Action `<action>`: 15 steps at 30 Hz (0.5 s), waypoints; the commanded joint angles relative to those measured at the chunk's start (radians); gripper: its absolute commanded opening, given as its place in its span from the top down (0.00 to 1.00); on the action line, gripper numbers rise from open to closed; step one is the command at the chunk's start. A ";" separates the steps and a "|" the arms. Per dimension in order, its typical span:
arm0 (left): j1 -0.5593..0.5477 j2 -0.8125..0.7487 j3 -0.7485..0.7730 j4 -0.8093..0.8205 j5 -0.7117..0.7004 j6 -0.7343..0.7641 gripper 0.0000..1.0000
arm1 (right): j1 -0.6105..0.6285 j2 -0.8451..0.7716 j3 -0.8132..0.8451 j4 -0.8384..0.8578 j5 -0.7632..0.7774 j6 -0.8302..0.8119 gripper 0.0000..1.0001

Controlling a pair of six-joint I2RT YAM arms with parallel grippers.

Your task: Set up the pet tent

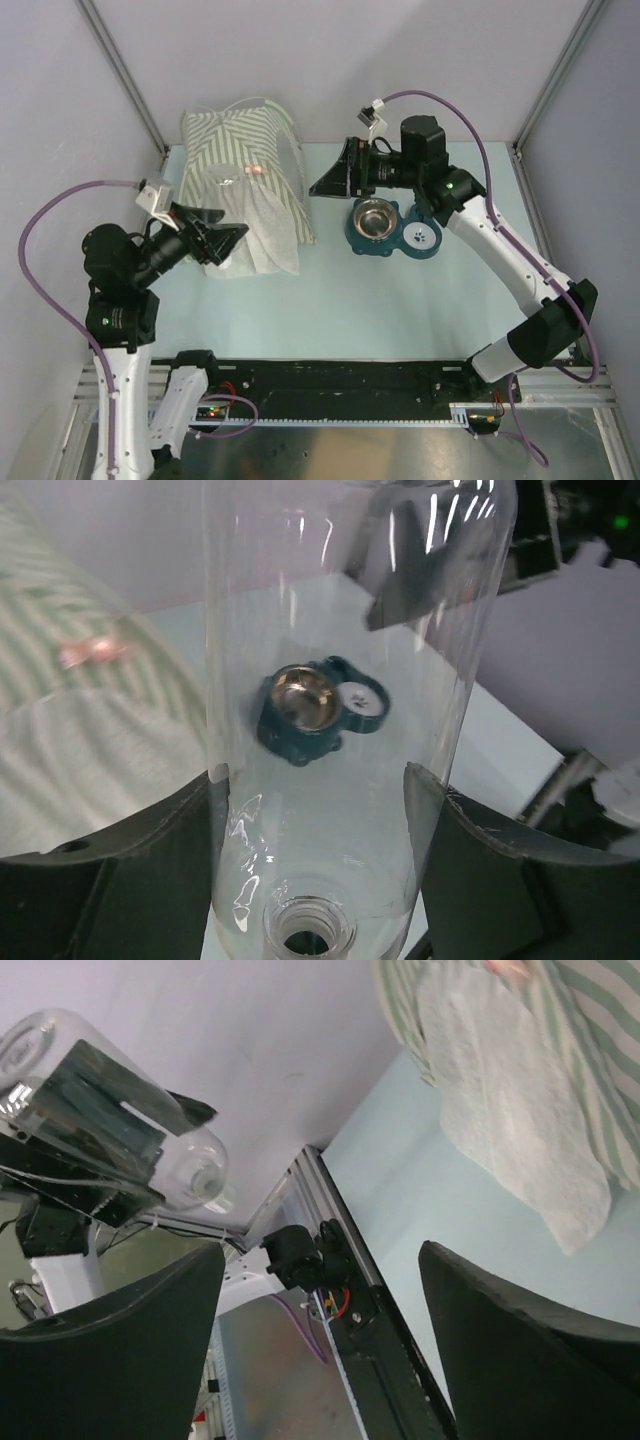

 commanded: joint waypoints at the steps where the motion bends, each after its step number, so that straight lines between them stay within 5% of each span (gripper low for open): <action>1: -0.127 0.048 0.051 0.146 0.112 -0.013 0.30 | 0.045 -0.058 0.103 0.141 0.016 0.008 0.11; 9: -0.307 0.133 0.078 0.157 0.090 0.032 0.30 | 0.203 -0.074 0.261 0.012 0.264 -0.275 0.01; 15: -0.359 0.195 0.098 0.157 0.067 0.050 0.30 | 0.259 -0.068 0.280 -0.006 0.276 -0.304 0.01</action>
